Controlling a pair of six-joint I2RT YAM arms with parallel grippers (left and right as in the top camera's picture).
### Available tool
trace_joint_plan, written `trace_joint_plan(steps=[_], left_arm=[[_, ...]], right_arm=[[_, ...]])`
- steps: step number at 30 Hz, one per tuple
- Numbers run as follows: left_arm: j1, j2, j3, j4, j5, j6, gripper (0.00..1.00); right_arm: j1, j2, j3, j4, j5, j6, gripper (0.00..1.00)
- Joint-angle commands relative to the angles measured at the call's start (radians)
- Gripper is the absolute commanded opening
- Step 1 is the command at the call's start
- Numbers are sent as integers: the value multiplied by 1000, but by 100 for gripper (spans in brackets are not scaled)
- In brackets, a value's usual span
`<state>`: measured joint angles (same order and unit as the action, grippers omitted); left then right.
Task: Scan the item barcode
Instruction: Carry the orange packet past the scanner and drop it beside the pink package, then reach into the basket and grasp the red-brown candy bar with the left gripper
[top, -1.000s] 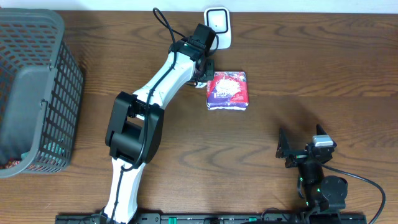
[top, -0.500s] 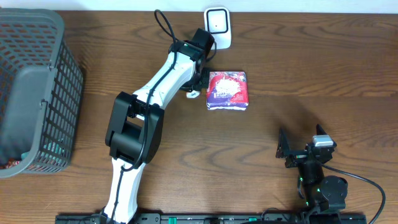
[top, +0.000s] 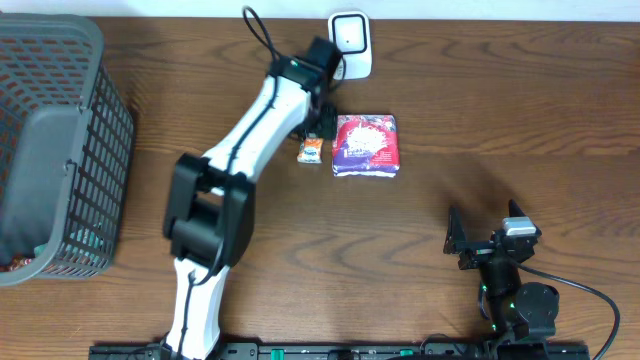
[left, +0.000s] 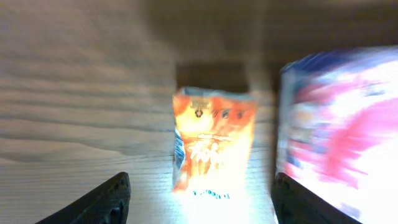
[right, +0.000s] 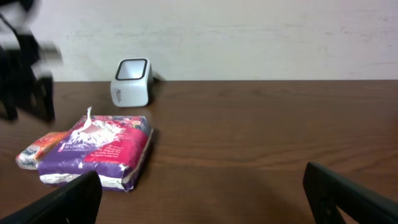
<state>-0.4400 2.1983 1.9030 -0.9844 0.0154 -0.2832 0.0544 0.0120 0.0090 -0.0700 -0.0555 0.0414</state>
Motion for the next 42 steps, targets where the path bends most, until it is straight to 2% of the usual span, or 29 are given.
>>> trace_joint_plan(steps=[1, 4, 7, 14, 18, 22, 27, 32, 35, 42], left_arm=[[48, -213, 93, 9, -47, 59, 79], [107, -330, 93, 51, -158, 58, 79], [187, -424, 93, 95, -259, 59, 85], [478, -557, 93, 96, -283, 57, 86], [647, -554, 93, 77, -282, 1, 87], [800, -533, 78, 25, -282, -133, 91], [959, -501, 26, -96, -283, -317, 91], [1077, -463, -75, -107, -288, -475, 91], [1121, -441, -141, -82, -290, -515, 91], [1152, -378, -307, 53, -323, -516, 91]], right_arm=[[-2, -6, -3, -2, -3, 10, 99], [-2, -6, -3, -2, -3, 10, 99], [-2, -6, -3, -2, -3, 10, 99], [-2, -6, -3, -2, -3, 10, 99], [-2, -6, -3, -2, -3, 10, 99], [-2, -6, -3, -2, -3, 10, 99], [-2, -6, -3, -2, -3, 10, 99], [-2, -6, -3, -2, -3, 10, 99], [-2, -6, -3, -2, -3, 10, 99], [-2, -6, -3, -2, -3, 10, 99]])
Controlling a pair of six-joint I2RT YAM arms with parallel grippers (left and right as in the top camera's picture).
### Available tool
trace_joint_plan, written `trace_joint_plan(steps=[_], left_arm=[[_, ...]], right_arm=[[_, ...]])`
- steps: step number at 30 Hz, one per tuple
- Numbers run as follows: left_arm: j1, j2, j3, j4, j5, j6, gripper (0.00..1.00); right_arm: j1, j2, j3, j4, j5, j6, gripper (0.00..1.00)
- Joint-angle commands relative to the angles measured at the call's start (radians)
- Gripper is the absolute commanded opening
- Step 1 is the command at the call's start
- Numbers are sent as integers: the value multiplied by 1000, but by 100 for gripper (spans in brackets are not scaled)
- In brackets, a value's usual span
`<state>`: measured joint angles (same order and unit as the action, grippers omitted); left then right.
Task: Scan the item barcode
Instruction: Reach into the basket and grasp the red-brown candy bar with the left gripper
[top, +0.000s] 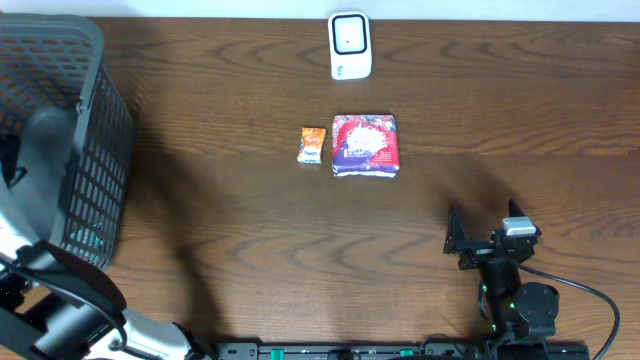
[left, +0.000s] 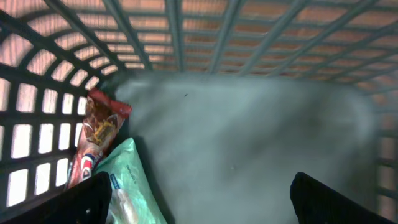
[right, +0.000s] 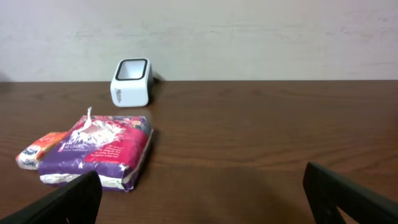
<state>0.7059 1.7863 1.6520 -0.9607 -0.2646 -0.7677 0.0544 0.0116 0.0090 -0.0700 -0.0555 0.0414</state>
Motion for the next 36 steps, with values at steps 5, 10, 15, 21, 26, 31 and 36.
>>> trace_joint_plan(steps=[5, 10, 15, 21, 26, 31, 36], left_arm=[[7, 84, -121, 66, -106, -42, 91], [7, 132, -145, 60, -142, -42, 91], [9, 173, -146, -12, -141, -69, 91], [29, 182, -151, -34, -141, -73, 91], [77, 182, -172, -48, -141, -73, 91], [137, 182, -177, -79, -140, -72, 91], [141, 182, -197, -67, -123, -72, 86]], right_arm=[[-2, -6, -3, -2, -3, 10, 99], [-2, -6, -3, -2, -3, 10, 99], [-2, -6, -3, -2, -3, 10, 99], [-2, -6, -3, -2, -3, 10, 99], [-2, -6, -3, -2, -3, 10, 99], [-2, -6, -3, -2, -3, 10, 99], [-2, -6, -3, -2, -3, 10, 99]])
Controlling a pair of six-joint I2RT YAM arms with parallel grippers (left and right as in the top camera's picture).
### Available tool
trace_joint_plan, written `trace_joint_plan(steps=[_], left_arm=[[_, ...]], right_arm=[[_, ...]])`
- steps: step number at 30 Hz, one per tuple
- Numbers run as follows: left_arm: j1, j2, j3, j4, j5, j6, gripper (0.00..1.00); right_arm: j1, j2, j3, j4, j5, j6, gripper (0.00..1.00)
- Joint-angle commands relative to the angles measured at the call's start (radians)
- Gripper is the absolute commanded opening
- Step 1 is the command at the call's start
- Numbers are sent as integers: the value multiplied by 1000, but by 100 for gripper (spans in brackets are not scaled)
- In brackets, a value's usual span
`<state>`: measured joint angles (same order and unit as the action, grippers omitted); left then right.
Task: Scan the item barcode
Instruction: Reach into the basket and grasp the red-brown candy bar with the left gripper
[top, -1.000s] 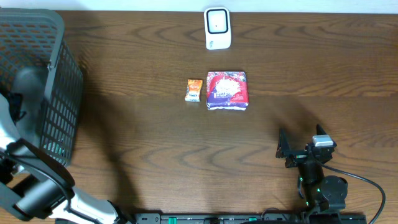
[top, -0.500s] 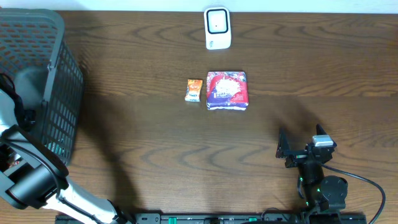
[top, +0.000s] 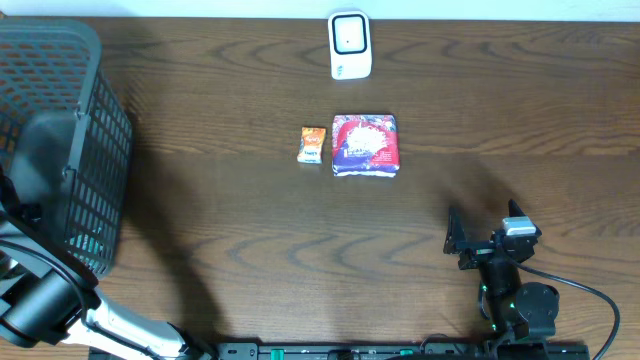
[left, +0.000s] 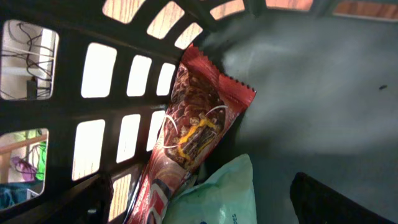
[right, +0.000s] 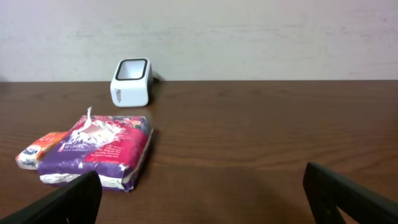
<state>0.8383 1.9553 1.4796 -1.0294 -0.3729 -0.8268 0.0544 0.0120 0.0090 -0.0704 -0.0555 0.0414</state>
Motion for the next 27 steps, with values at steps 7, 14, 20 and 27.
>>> trace_joint_plan(steps=[7, 14, 20, 27], left_arm=[[8, 13, -96, 71, 49, -13, 58], [8, 11, -105, 102, 51, -1, 8], [8, -29, 8, 96, 207, 129, 8], [7, -241, 111, 188, 496, 138, 7]], right_arm=[[-2, -6, -3, -2, -3, 10, 99], [-2, -6, -3, -2, -3, 10, 99], [-2, -6, -3, -2, -3, 10, 99], [-2, -6, -3, -2, -3, 10, 99]])
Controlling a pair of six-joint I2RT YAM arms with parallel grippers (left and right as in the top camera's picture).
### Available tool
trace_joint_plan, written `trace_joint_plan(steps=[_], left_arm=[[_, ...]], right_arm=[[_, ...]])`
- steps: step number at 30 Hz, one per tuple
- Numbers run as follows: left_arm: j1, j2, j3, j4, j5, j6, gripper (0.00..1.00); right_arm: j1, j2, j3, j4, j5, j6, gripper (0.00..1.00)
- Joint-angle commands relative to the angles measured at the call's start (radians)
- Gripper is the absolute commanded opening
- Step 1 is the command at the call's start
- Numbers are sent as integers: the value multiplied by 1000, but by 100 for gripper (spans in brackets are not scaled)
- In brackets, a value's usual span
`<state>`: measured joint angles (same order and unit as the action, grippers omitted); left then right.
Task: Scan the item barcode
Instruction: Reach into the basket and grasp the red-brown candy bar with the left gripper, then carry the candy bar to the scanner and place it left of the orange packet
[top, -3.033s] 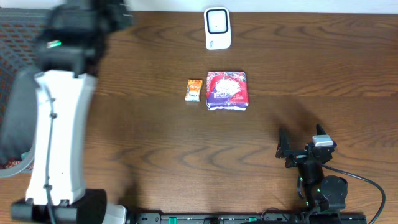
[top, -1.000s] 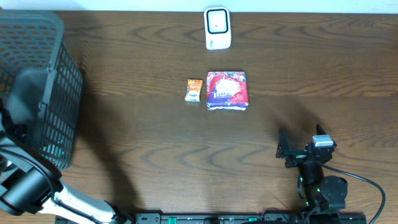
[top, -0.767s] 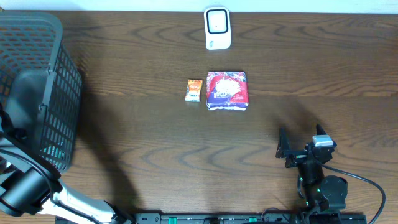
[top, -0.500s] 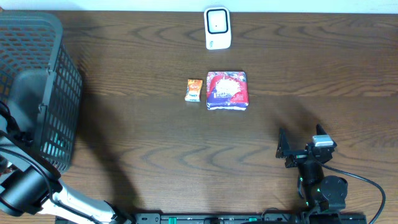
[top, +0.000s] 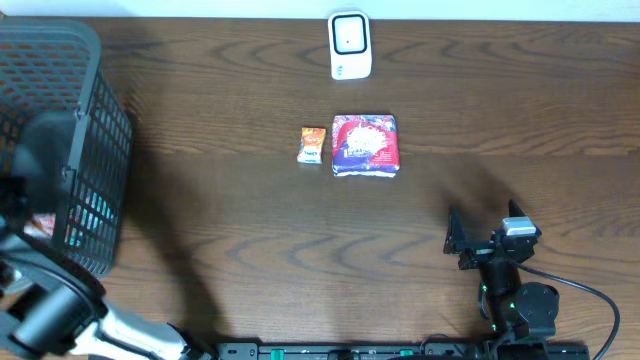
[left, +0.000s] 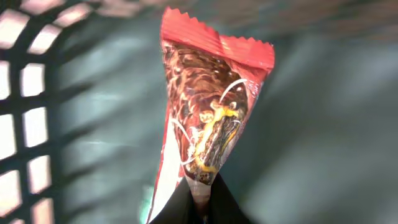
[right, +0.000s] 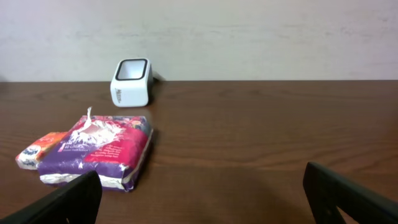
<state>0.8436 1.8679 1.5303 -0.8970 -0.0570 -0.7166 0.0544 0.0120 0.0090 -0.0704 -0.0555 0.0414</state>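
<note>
A red and brown snack packet (left: 208, 118) stands upright in the left wrist view, its lower end pinched by my left gripper (left: 202, 193), which is shut on it inside the dark mesh basket (top: 90, 150). From overhead the left arm in the basket is a blur. The white barcode scanner (top: 349, 45) sits at the table's far edge, also seen as scanner (right: 131, 83). My right gripper (right: 205, 199) rests open near the front right, nothing between its fingers.
A purple and pink pack (top: 366, 145) and a small orange packet (top: 312, 145) lie mid-table in front of the scanner. A pale green packet edge (left: 149, 205) shows low in the basket. The right arm base (top: 510, 290) is at the front edge.
My left gripper was open above the red packet leaning on the basket wall; now it is shut on the packet's end, and the packet stands away from the wall. The right arm is unchanged.
My left gripper was open over the orange packet beside the purple pack on the table. Then it was open inside the basket, with the red packet at the left wall. Then it was closer to that packet, and now it grips it.
</note>
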Motion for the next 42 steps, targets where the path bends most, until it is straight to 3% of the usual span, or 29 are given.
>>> trace_joint_plan(steps=[1, 9, 13, 17, 21, 23, 31, 42], left_arm=[[2, -191, 60, 92, 225, 28, 7], [-54, -473, 60, 364, 603, 85, 7], [-190, -573, 60, 375, 634, 103, 7], [-385, -582, 60, 377, 633, 216, 8], [-614, -531, 58, 377, 622, 419, 8], [-712, -488, 58, 375, 573, 460, 8], [-950, -268, 58, 296, 265, 462, 7], [-1077, 52, 58, 255, 250, 462, 8]], right_arm=[[-2, -6, -3, -2, -3, 10, 99], [-2, -6, -3, -2, -3, 10, 99], [-2, -6, -3, -2, -3, 10, 99], [-2, -6, -3, -2, -3, 10, 99], [-2, -6, -3, -2, -3, 10, 99], [-2, -6, -3, -2, -3, 10, 99], [-2, -6, -3, -2, -3, 10, 99], [-2, -6, -3, -2, -3, 10, 99]])
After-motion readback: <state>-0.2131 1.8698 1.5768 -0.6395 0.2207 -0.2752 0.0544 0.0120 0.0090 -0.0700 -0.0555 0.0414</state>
